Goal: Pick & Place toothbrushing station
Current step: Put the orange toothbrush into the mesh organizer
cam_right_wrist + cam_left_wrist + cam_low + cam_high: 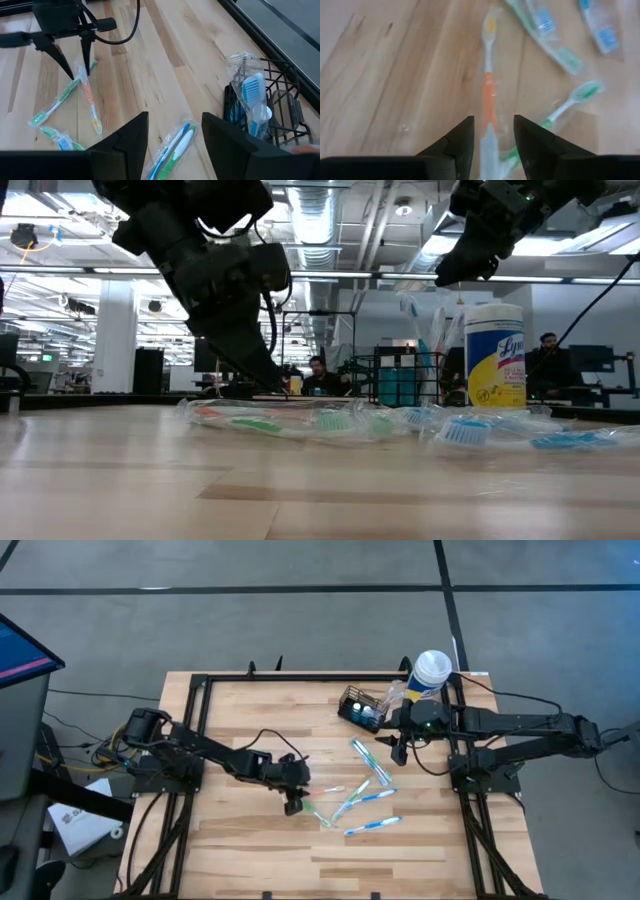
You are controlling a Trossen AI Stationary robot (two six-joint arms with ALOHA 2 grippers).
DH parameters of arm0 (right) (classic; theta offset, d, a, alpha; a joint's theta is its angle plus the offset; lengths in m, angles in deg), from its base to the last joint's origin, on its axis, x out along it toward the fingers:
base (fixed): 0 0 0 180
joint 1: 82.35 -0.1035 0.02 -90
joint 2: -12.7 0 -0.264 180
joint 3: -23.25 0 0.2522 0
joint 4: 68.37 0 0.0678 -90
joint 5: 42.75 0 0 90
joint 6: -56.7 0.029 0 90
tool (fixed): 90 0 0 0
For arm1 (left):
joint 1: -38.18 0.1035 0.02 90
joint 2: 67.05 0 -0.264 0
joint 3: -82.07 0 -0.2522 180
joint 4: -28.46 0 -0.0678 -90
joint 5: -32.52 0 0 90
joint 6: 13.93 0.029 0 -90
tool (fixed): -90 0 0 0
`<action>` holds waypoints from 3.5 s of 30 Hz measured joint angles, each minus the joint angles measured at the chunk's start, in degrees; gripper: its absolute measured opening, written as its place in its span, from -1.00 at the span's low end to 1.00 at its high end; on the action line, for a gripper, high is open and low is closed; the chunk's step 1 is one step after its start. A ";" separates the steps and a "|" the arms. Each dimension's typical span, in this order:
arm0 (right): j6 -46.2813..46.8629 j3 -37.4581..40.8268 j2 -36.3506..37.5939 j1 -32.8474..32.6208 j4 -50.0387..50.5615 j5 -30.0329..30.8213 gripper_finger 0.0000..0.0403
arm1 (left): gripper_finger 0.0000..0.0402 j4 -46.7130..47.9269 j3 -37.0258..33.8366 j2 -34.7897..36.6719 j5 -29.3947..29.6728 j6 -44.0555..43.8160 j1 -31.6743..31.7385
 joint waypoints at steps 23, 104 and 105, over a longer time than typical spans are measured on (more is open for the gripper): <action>0.00 0.00 0.00 0.00 0.09 0.00 -0.13 | -0.52 -0.01 -0.02 -4.13 0.59 0.24 -0.15; -8.82 0.02 -0.07 -6.40 -34.98 -6.05 -0.13 | -0.95 -52.98 0.00 5.57 13.86 24.50 3.06; -8.96 0.02 -0.07 -6.40 -35.05 -6.05 -0.13 | -0.95 -53.55 0.00 5.09 13.57 24.51 3.12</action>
